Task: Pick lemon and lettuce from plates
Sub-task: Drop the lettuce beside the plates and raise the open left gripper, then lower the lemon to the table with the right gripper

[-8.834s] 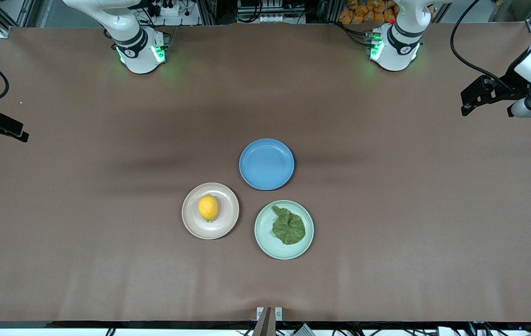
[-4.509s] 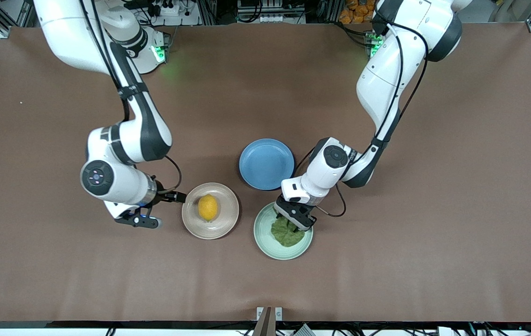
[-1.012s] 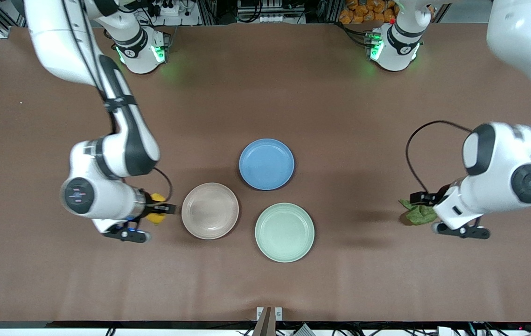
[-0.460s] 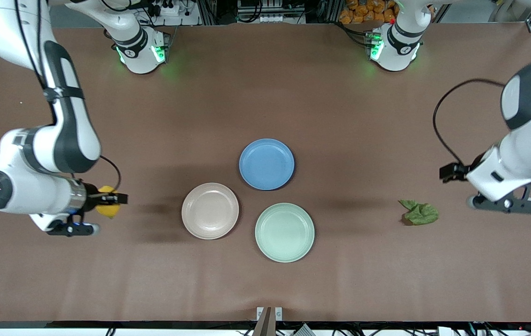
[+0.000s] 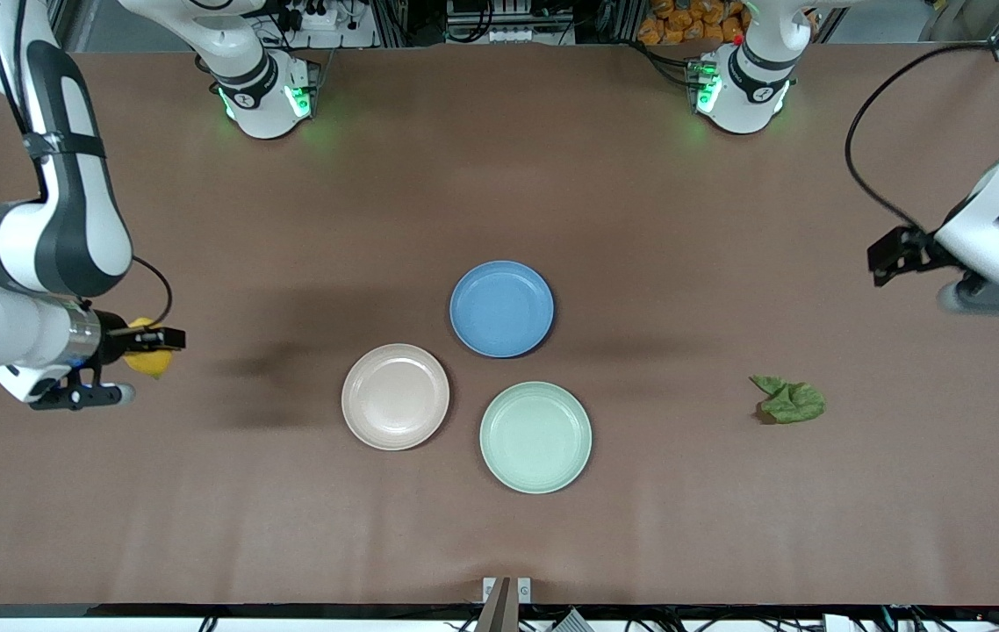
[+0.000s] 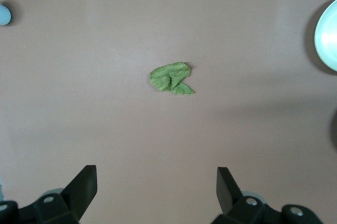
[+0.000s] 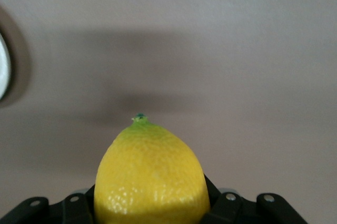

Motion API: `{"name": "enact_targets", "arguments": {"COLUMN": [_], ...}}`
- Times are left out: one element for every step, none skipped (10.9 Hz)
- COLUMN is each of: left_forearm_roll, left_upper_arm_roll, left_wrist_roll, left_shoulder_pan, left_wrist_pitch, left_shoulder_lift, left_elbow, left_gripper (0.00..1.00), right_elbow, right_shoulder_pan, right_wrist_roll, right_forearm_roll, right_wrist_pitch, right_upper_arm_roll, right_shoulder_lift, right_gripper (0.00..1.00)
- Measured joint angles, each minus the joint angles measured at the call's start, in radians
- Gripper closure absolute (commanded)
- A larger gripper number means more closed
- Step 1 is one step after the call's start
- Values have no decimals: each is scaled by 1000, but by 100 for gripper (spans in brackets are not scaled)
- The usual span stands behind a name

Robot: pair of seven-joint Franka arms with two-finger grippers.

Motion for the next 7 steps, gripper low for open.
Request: {"name": "enact_targets", "arguments": {"left_forearm_roll": [-53, -85, -100, -103, -103, -103, -103], "left_upper_arm_roll": [1, 1, 2, 2, -2, -12, -25], "left_wrist_roll": [-2, -2, -2, -2, -2, -2, -2], "left_shoulder_pan": [29, 63, 88, 97, 96, 93, 93], "left_wrist_pitch": [-1, 7, 20, 43, 67, 84, 92], "left_shoulder_lift": [-31, -64, -94, -123, -153, -184, -210], "left_elbow": [-20, -55, -95, -137, -176, -211, -234], "left_gripper": [0, 0, 0, 0, 0, 0, 0], "right_elbow": [-35, -68, -103, -148, -190, -223, -252], "right_shoulder_pan": [-13, -21, -22, -22, -22, -22, -22], "right_wrist_roll": [-19, -32, -35, -35, -35, -35, -35], "right_forearm_roll": [-2, -2, -2, -3, -3, -3, -3], "right_wrist_pitch": [12, 40, 81, 138, 193, 233, 276], "right_upper_arm_roll": [0, 1, 1, 4, 6, 8, 9], "right_shoulder_lift": [-17, -24, -25, -24, -22, -20, -18], "right_gripper": [55, 55, 55, 55, 55, 55, 55]}}
